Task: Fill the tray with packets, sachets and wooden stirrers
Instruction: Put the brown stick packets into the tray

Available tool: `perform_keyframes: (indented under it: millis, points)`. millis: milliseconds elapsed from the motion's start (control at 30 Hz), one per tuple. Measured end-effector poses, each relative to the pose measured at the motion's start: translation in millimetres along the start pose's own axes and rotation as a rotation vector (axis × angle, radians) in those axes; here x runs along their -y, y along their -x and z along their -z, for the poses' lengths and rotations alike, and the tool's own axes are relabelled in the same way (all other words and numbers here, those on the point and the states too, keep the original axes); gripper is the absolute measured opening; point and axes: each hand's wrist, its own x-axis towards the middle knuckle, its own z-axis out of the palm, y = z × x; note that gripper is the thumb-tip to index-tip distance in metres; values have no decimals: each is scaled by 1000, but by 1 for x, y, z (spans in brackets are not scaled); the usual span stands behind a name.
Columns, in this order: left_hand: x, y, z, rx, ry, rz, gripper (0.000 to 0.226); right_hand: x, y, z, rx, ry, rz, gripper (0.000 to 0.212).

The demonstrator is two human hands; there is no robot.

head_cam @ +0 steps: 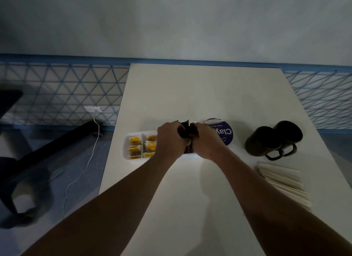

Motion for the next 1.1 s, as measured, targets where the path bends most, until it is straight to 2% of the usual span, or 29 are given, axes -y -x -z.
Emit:
perform_keyframes:
  millis: [100, 233, 467, 633, 733, 867, 1100]
  points:
    - [5, 1, 1, -86, 91, 7, 33, 1, -1, 0, -30, 3, 4, 18]
    - [10, 2, 2, -139, 130, 40, 42, 1, -1, -2, -167, -110, 14, 13]
    - [13, 2, -1, -167, 240, -33, 30, -2, -1, -9, -267, -153, 12, 14]
    - [12, -7, -1, -82, 173, -96, 50, -4, -3, -12, -307, -160, -10, 13]
    - [14, -13, -2, -27, 88, -115, 41, -3, -3, -12, -314, -150, -14, 11]
    - [16, -13, -3, -37, 100, -141, 31, -5, -4, -15, -307, -104, -25, 12]
    - [20, -8, -3, -59, 123, -168, 35, -7, 2, -20, -285, -81, -53, 16]
